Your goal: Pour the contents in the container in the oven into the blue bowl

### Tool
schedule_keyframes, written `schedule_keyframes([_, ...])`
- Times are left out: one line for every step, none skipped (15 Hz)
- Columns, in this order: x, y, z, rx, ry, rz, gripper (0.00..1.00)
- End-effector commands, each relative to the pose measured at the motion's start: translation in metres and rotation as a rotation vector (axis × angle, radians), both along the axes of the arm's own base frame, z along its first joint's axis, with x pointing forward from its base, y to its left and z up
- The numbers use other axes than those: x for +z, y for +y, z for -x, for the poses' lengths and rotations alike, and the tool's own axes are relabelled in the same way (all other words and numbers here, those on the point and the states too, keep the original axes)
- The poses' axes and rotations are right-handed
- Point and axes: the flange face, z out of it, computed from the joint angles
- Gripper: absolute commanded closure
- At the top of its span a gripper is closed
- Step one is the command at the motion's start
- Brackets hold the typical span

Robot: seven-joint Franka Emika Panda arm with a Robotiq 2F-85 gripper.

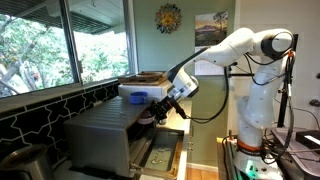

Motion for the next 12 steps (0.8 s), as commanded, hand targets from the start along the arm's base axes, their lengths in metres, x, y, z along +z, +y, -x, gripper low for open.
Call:
schedule_keyframes([0.01,-0.004,0.012,0.022,0.026,0.055,0.95])
schedule_keyframes([0.01,-0.004,0.013,0.038,0.044,0.07,0.95])
schedule_keyframes([0.009,-0.007,0.015,0.051,0.066,0.084,0.95])
schedule_keyframes([0.009,-0.009,0.017,0.058,0.082,0.101,0.95])
schedule_keyframes([0.01,-0.014,0.021,0.062,0.095,0.119,0.95])
schedule_keyframes([0.011,-0.019,0.026,0.065,0.107,0.137,0.95])
schedule_keyframes([0.014,-0.023,0.03,0.07,0.115,0.155,0.95])
schedule_keyframes([0.019,-0.029,0.036,0.073,0.12,0.173,0.95])
schedule_keyframes([0.023,-0.034,0.04,0.081,0.124,0.192,0.95])
schedule_keyframes([0.03,-0.038,0.046,0.101,0.129,0.202,0.95])
schedule_keyframes([0.036,-0.042,0.051,0.125,0.139,0.217,0.95])
schedule_keyframes([0.043,-0.047,0.056,0.152,0.152,0.228,0.95])
